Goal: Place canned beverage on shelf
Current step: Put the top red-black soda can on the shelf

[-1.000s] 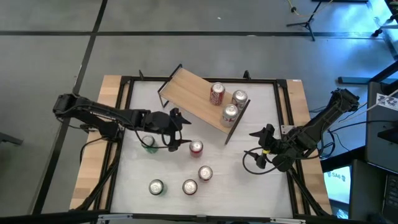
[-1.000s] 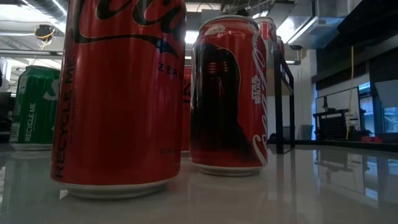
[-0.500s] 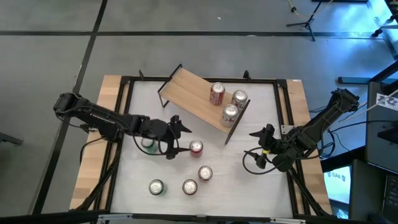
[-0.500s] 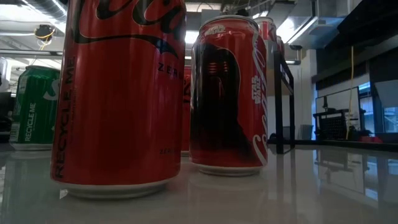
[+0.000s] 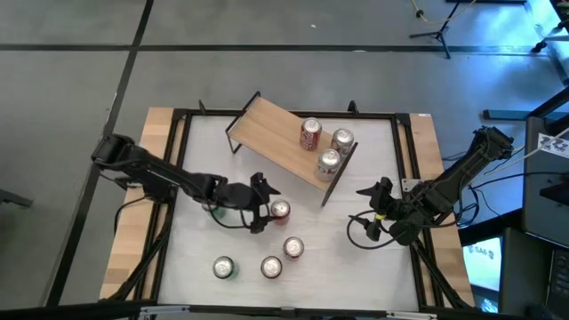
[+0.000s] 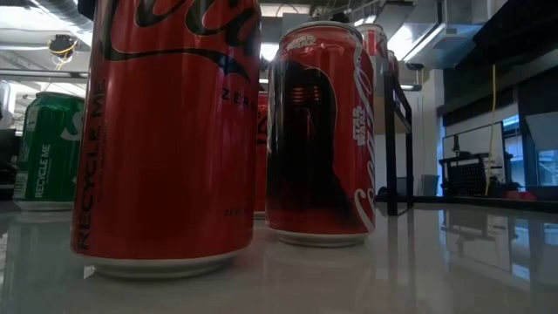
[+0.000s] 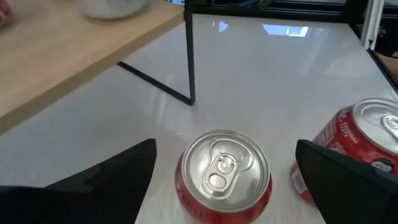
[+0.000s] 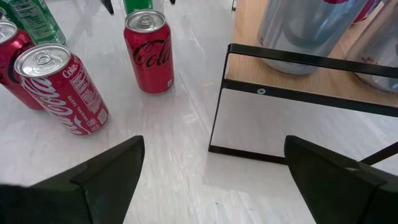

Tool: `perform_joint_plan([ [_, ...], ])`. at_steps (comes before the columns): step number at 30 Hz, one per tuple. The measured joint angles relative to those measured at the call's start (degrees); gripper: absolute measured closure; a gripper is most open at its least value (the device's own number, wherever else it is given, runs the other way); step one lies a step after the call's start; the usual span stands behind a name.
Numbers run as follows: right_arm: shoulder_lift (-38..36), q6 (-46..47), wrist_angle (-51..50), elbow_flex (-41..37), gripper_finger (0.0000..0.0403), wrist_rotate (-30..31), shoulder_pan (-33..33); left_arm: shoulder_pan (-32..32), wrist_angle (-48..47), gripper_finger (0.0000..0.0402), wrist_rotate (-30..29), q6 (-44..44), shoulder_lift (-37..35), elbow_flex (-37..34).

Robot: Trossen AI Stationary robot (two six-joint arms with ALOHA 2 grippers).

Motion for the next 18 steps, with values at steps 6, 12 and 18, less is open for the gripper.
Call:
perform_joint_plan([
  [6, 0.00, -0.01, -0.02, 0.00, 0.0022, 0.00, 0.00, 0.00, 0.35, 0.0027, 0.79, 0.00, 2.73, 0.00],
  [12, 0.00, -0.01, -0.06, 0.00, 0.0022, 0.00, 0.00, 0.01, 1.05, 0.0027, 2.60, 0.02, 4.62, 0.02],
  [18, 0.00, -0.01, -0.04, 0.00, 0.0022, 0.00, 0.00, 0.05, 2.39, 0.0027, 2.09, -0.07, 7.93, 0.02],
])
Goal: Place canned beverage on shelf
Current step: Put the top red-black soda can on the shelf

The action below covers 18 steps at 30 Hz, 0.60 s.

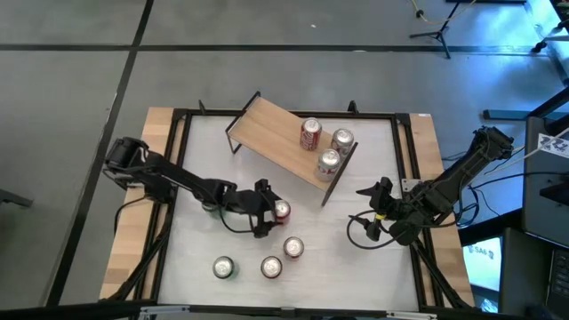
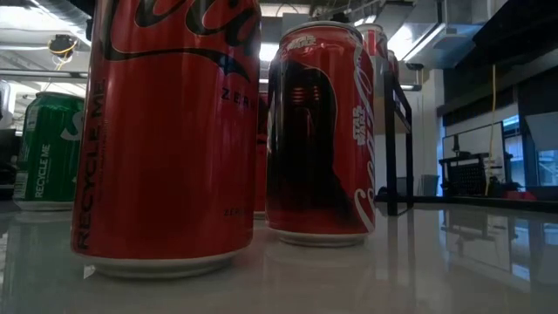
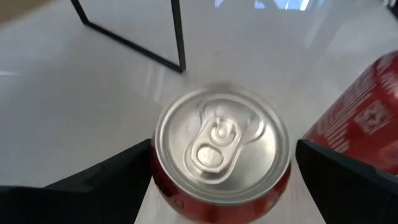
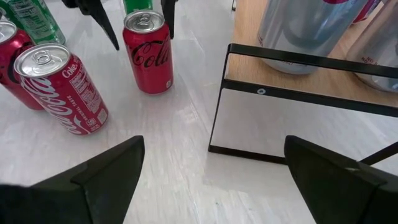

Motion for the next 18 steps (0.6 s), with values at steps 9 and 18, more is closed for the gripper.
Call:
perform_joint_plan([
  [9, 0.00, 0.00, 0.02, 0.00, 0.0022, 0.00, 0.00, -0.04, 3.67, 0.0029, 0.41, -0.10, 3.04, 0.00],
  [18, 0.00, 0.00, 0.00, 0.00, 0.0022, 0.00, 0.00, 0.00, 4.00, 0.0082, 0.38, -2.53, 3.02, 0.00],
])
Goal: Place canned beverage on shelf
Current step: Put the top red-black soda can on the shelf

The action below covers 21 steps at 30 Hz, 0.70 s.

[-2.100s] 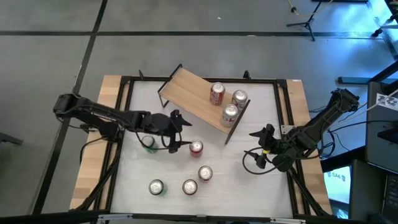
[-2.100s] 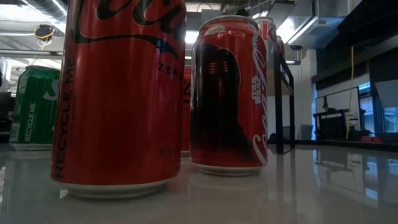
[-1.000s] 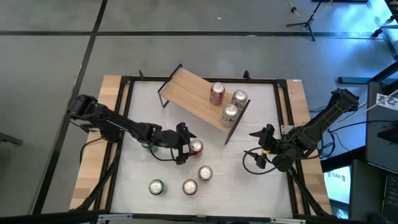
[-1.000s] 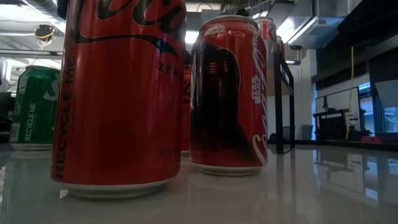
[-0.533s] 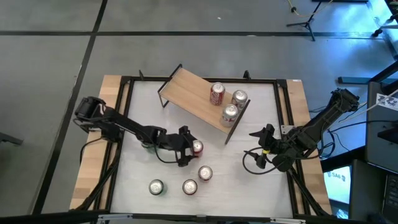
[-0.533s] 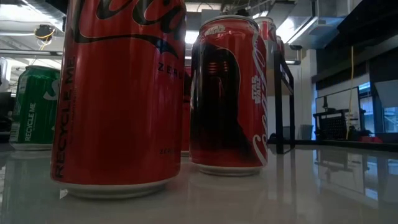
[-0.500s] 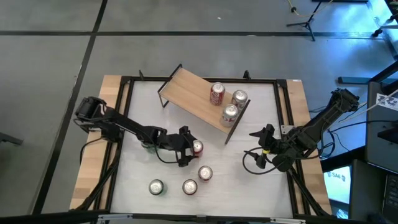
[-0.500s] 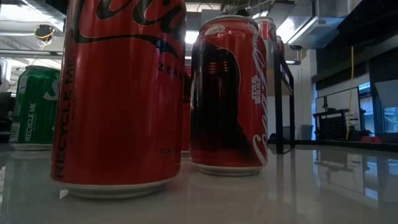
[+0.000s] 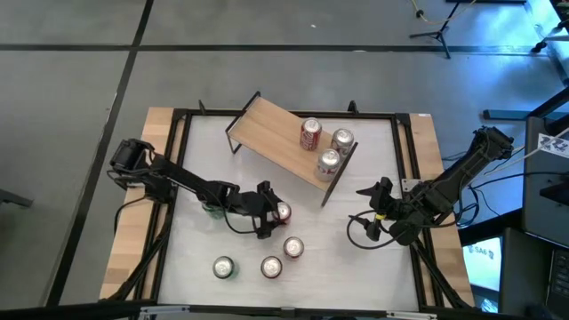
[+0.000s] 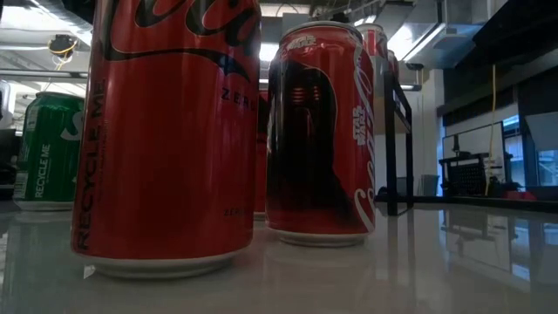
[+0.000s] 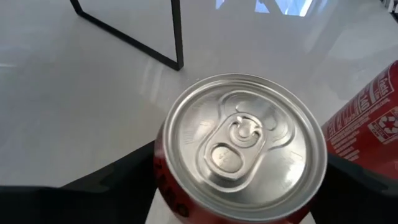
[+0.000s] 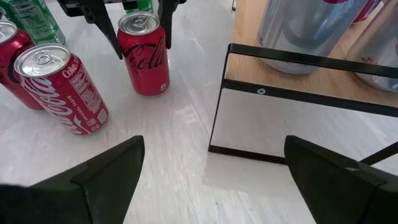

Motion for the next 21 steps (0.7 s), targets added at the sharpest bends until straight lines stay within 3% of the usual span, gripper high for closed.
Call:
perform_joint_plan([
  [5, 0.00, 0.00, -0.02, 0.00, 0.0022, 0.00, 0.00, 0.00, 0.33, 0.0122, 0.12, -0.41, 0.00, 0.00],
  [14, 0.00, 0.00, -0.06, 0.00, 0.0022, 0.00, 0.00, 1.76, -0.87, 0.0122, 5.40, -0.61, -1.75, 3.19],
  [21, 0.00, 0.00, -0.07, 0.00, 0.0022, 0.02, 0.00, 5.20, -7.00, 0.0119, 9.71, -0.42, -4.99, 7.56],
])
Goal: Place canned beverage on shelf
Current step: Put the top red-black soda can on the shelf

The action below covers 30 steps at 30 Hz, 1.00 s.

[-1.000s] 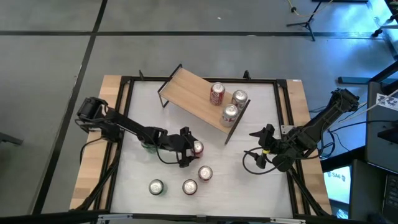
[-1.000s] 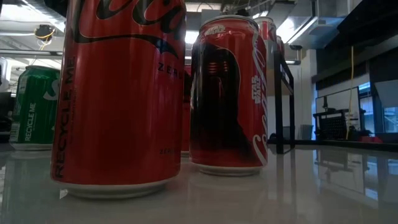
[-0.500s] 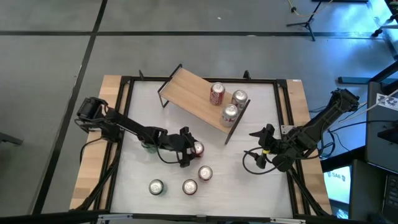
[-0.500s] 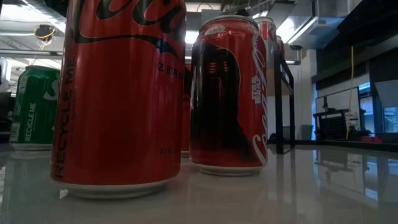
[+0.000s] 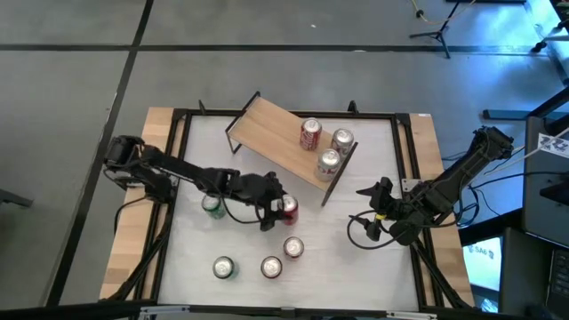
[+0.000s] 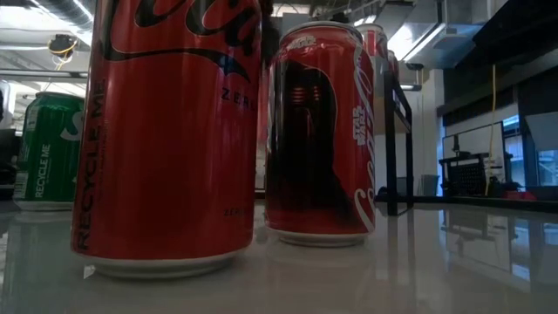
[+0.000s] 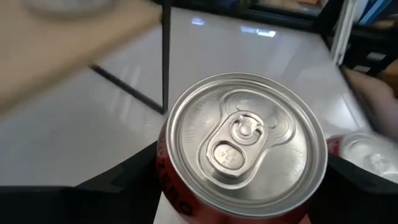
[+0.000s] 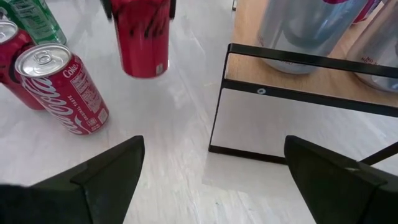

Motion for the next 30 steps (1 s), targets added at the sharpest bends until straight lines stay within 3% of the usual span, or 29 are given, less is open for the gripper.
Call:
perform_joint_plan([
  [10, 0.02, -0.04, -0.07, 0.00, 0.0022, 0.02, 0.00, 5.77, -12.14, 0.0116, 0.15, 0.67, -5.11, 8.95],
  [15, 0.02, -0.07, -0.09, 0.00, 0.0022, 0.07, 0.00, 10.13, -18.14, 0.0116, -0.09, 5.45, -5.55, 13.38],
  [25, 0.02, -0.15, -0.11, 0.00, 0.0022, 0.09, 0.00, 17.57, -25.20, 0.0115, 1.66, 11.13, -6.18, 22.92],
  [30, 0.02, -0.15, -0.10, 0.00, 0.0022, 0.09, 0.00, 21.94, -24.98, 0.0115, 1.46, 14.39, -6.18, 24.48],
])
